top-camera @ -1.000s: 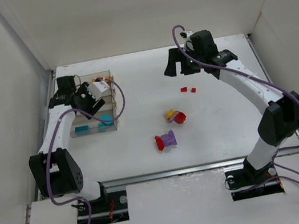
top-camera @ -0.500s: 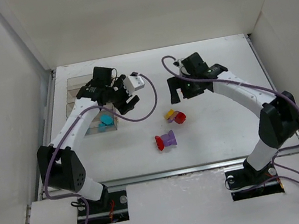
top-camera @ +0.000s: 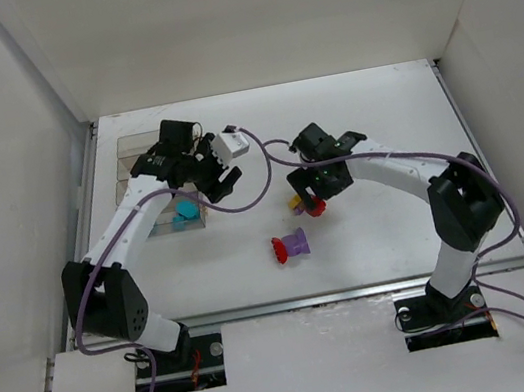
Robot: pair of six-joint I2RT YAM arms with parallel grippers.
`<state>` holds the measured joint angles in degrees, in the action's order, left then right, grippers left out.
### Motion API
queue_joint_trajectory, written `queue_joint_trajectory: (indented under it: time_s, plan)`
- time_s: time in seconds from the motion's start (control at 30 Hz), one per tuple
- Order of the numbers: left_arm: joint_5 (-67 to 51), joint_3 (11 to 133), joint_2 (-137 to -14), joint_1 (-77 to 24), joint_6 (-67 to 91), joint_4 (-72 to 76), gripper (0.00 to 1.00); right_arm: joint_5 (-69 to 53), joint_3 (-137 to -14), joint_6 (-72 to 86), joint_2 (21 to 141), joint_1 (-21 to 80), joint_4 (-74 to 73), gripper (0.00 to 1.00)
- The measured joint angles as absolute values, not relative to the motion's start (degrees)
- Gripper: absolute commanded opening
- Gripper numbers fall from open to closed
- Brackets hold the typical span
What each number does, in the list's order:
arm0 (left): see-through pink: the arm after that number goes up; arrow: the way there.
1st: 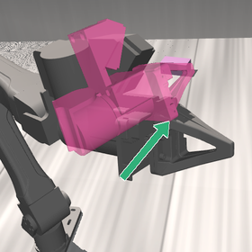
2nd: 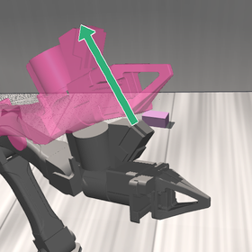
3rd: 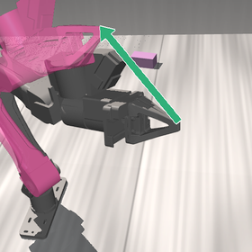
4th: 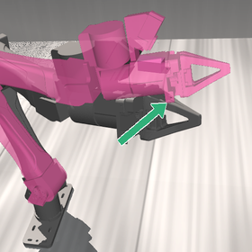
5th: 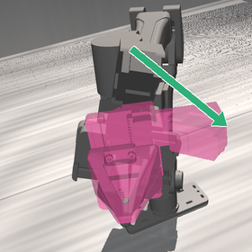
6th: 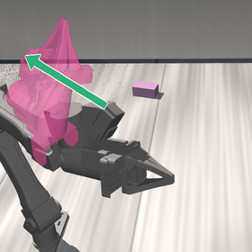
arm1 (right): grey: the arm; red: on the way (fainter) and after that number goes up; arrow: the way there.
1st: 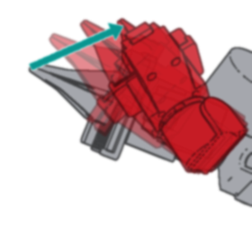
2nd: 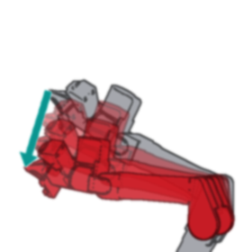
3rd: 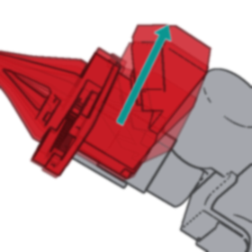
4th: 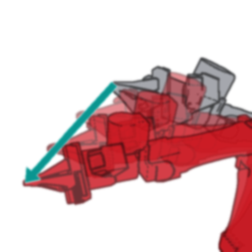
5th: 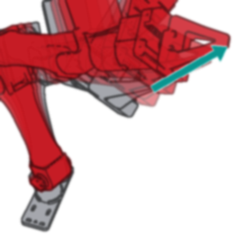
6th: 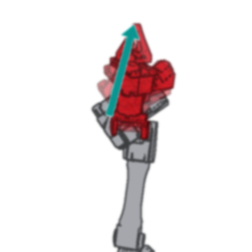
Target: Sort the legos into containers by color
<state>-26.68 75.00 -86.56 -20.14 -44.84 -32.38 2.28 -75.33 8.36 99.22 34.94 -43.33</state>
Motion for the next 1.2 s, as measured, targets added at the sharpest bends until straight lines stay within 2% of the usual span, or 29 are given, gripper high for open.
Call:
queue_joint_trajectory:
  time_s: [0.1,0.27,0.37,0.47,0.53,0.67,0.7,0.77,0.8,0.83,1.1,1.2]
  plan:
    - [-26.26,74.06,-84.60,-20.14,-44.58,-32.49,0.67,3.99,-75.33,7.94,100.01,35.40,-43.75,0.88]
    - [-26.04,73.49,-82.52,-20.14,-44.05,-32.45,0.67,4.23,-75.33,6.24,100.90,35.79,-42.98,0.80]
    - [-25.89,73.47,-82.52,-20.14,-43.99,-32.47,0.67,3.33,-74.87,4.93,101.65,35.99,-41.65,0.80]
    - [-25.52,73.47,-82.48,-20.14,-43.94,-32.47,0.67,2.22,-73.34,3.70,101.69,36.40,-39.55,0.77]
    - [-25.36,73.47,-82.48,-20.14,-43.88,-32.47,0.67,1.65,-72.95,2.98,101.95,36.75,-39.05,0.71]
    - [-25.23,73.47,-82.48,-20.14,-43.83,-32.47,0.67,0.82,-72.95,1.78,103.00,36.86,-37.58,0.50]
    - [-25.23,73.47,-82.48,-20.14,-43.83,-32.47,0.67,0.62,-72.95,1.65,103.22,36.86,-37.26,0.39]
    - [-25.21,73.47,-82.48,-20.14,-43.81,-32.47,0.67,0.27,-72.95,1.04,103.44,36.86,-36.58,0.24]
    - [-25.21,73.47,-82.48,-20.14,-43.83,-32.49,0.67,0.10,-72.95,0.95,103.44,36.84,-36.40,0.09]
    - [-25.21,73.47,-82.48,-20.14,-43.88,-32.51,0.67,-0.03,-72.95,0.58,103.48,36.84,-36.25,0.00]
    - [-27.16,73.47,-82.21,-20.12,-47.44,-33.85,0.67,-1.19,-72.97,-2.66,102.83,36.86,-36.01,0.00]
    - [-29.91,73.47,-82.19,-20.14,-51.90,-35.79,0.72,-3.14,-73.34,-5.04,100.05,36.86,-36.14,0.00]
